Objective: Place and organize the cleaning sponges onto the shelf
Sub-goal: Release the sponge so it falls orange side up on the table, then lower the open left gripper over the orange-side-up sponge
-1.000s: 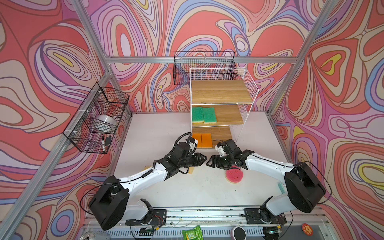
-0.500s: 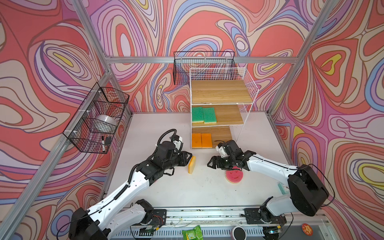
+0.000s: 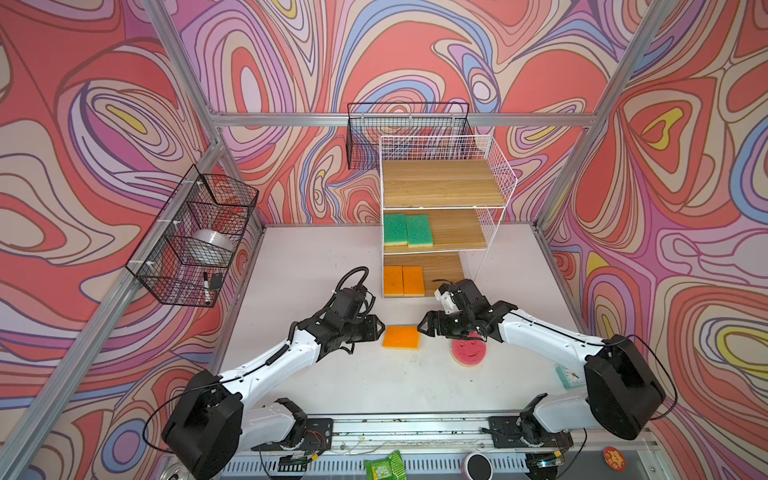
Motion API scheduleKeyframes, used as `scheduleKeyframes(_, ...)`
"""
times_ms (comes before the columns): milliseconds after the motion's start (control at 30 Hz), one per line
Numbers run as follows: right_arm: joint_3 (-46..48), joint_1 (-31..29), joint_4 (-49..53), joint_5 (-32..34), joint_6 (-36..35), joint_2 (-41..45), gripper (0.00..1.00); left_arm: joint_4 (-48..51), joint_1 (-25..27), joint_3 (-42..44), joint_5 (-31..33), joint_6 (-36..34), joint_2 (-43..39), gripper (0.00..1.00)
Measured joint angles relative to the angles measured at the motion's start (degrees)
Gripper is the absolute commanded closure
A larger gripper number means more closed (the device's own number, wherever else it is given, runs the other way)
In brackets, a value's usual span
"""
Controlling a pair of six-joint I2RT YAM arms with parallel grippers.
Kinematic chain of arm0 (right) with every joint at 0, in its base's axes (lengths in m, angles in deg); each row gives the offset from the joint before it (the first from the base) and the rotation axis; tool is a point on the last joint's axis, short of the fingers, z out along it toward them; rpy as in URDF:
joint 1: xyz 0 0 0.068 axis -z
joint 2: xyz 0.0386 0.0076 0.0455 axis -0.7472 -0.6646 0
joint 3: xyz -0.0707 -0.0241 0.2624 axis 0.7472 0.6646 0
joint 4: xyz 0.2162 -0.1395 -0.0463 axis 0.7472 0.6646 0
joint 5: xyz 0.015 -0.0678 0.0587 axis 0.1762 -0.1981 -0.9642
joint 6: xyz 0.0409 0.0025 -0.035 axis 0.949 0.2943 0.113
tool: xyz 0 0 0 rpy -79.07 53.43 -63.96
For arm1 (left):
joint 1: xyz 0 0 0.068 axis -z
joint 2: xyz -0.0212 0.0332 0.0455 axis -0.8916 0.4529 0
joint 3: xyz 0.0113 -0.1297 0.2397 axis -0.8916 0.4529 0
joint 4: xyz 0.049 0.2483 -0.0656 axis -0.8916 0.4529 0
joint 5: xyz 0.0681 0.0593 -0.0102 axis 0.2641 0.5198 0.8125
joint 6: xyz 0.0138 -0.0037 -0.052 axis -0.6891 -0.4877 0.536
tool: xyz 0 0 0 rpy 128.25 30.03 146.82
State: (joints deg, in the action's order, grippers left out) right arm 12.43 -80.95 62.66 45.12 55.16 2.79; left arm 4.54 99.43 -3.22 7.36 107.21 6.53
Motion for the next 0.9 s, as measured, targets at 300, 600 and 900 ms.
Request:
scheduleKeyframes(300, -5.70, 0.52, 9.29, 6.21, -9.27, 0.63, 0.01, -0.46, 0.66, 0.00, 1.40, 0.09, -0.72, 0.46)
scheduleKeyframes(600, -9.68, 0.50, 9.60, 8.33, -12.92, -6.14, 0.40, -1.51, 0.61, 6.36, 1.44, 1.05, -3.74, 0.81)
scheduleKeyframes(900, -11.28, 0.37, 6.38, 6.75, -12.74, -11.87, 0.82, -3.67, 5.01, 10.60, 3.54, 1.97, -2.60, 0.97)
